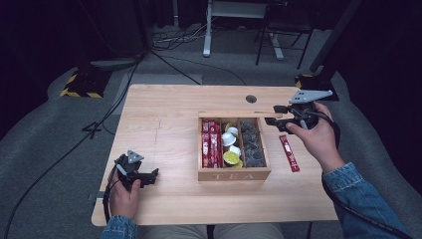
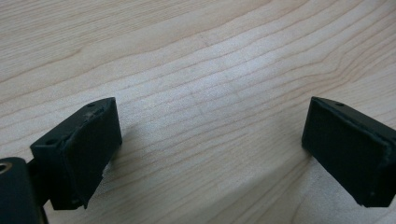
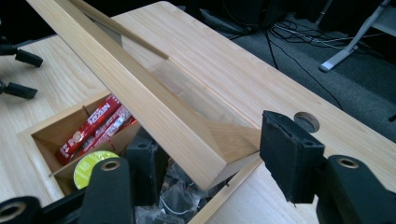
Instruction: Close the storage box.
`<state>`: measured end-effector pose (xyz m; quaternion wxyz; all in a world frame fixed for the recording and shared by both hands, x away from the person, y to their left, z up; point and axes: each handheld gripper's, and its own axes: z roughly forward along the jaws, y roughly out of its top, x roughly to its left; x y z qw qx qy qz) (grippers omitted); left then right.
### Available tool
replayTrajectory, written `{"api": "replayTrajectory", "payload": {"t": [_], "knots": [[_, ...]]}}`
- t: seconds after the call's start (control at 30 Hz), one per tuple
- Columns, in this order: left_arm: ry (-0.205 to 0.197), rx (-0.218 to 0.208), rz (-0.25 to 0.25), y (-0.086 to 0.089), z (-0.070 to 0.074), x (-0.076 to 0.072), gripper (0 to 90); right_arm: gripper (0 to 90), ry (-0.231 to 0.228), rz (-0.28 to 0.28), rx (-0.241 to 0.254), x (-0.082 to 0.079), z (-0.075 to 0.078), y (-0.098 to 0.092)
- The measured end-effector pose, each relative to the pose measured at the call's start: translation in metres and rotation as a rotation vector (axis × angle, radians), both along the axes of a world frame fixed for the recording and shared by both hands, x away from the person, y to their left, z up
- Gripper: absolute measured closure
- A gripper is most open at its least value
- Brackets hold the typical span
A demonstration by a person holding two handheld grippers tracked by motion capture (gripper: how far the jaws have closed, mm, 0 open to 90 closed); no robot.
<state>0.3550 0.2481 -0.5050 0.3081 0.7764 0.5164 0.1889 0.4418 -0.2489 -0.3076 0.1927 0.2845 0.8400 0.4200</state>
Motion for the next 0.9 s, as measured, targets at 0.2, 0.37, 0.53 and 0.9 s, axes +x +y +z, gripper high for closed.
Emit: {"api": "replayTrajectory", "payload": {"t": [0.2, 0.37, 0.53, 0.9], "knots": [[0.0, 0.0, 0.002, -0.001, 0.0, 0.001, 4.2, 40.8, -0.002, 0.011, -0.015, -0.009, -0.01, -0.001], [0.005, 0.004, -0.005, -0.001, 0.0, 0.002, 3.0, 37.8, 0.01, 0.017, -0.019, -0.019, -0.023, -0.002], [0.006, 0.004, -0.003, -0.001, 0.0, 0.002, 2.8, 37.4, 0.002, 0.021, -0.042, -0.027, -0.031, -0.002], [0.005, 0.005, -0.004, -0.001, 0.0, 0.002, 2.7, 32.1, -0.002, 0.031, -0.069, -0.045, -0.062, -0.004]]}}
